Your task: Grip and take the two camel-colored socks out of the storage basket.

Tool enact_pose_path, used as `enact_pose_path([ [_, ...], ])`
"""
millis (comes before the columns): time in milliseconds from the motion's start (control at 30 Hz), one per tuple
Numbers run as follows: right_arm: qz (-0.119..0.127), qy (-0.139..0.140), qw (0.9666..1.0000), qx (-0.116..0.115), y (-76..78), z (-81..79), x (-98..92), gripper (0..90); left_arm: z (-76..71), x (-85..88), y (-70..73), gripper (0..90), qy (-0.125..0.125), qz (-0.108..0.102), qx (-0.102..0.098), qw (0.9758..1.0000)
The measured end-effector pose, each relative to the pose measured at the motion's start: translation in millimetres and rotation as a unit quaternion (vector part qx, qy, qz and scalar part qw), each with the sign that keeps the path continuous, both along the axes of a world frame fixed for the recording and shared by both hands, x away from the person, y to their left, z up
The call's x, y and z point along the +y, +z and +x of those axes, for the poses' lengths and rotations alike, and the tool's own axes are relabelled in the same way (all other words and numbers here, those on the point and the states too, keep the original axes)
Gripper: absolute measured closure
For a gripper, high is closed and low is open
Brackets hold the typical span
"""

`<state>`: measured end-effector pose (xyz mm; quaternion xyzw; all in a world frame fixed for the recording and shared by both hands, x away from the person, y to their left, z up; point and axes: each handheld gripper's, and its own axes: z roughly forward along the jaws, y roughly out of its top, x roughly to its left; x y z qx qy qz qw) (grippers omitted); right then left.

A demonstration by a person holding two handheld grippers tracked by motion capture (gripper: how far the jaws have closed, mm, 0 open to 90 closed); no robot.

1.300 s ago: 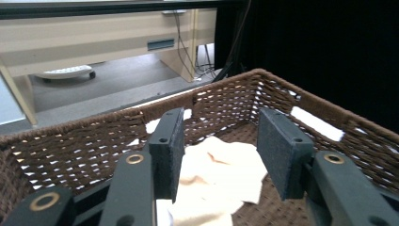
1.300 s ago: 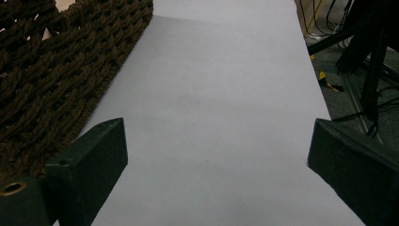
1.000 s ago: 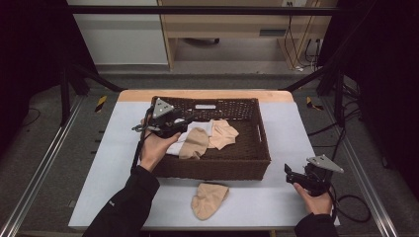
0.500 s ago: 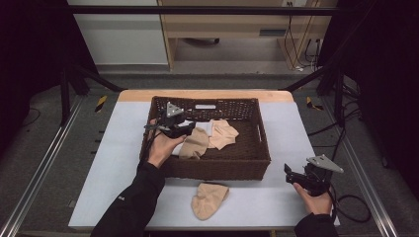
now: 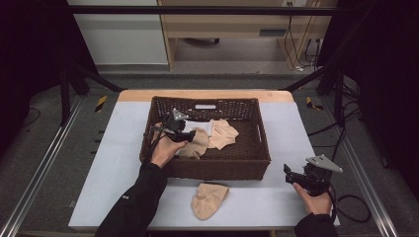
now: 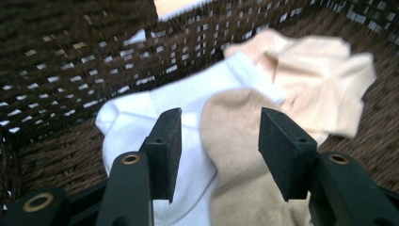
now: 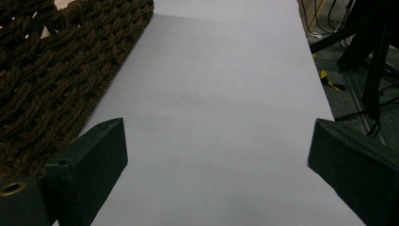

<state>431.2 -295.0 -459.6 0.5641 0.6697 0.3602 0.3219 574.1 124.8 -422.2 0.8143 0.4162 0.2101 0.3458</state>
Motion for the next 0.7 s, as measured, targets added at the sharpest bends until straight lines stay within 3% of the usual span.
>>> enact_pose_path([
  [167,-0.001,0.000,1.0000,0.000,0.1,-0.1,0.4,5.6,1.8,-1.7,-4.5,46.8,-0.002,0.001,0.013,0.9999],
  [267,-0.001,0.002,1.0000,0.000,0.0,0.1,0.9,5.6,2.6,-3.3,-8.3,44.6,-0.006,0.016,0.023,0.9996],
  [433,-0.003,0.002,1.0000,-0.001,0.2,0.0,0.9,5.6,3.1,-5.4,-10.9,44.0,-0.013,0.021,0.031,0.9992],
  [567,-0.003,0.001,1.0000,-0.001,0.2,0.1,1.1,5.7,3.4,-7.7,-12.7,51.0,-0.015,0.026,0.048,0.9984],
  [600,-0.003,0.002,1.0000,-0.001,0.2,0.2,1.4,5.7,3.3,-8.5,-12.8,58.3,-0.014,0.031,0.057,0.9978],
  [700,-0.003,0.002,1.0000,0.000,0.0,0.3,1.6,5.7,3.2,-9.9,-13.0,68.4,-0.016,0.038,0.065,0.9970],
])
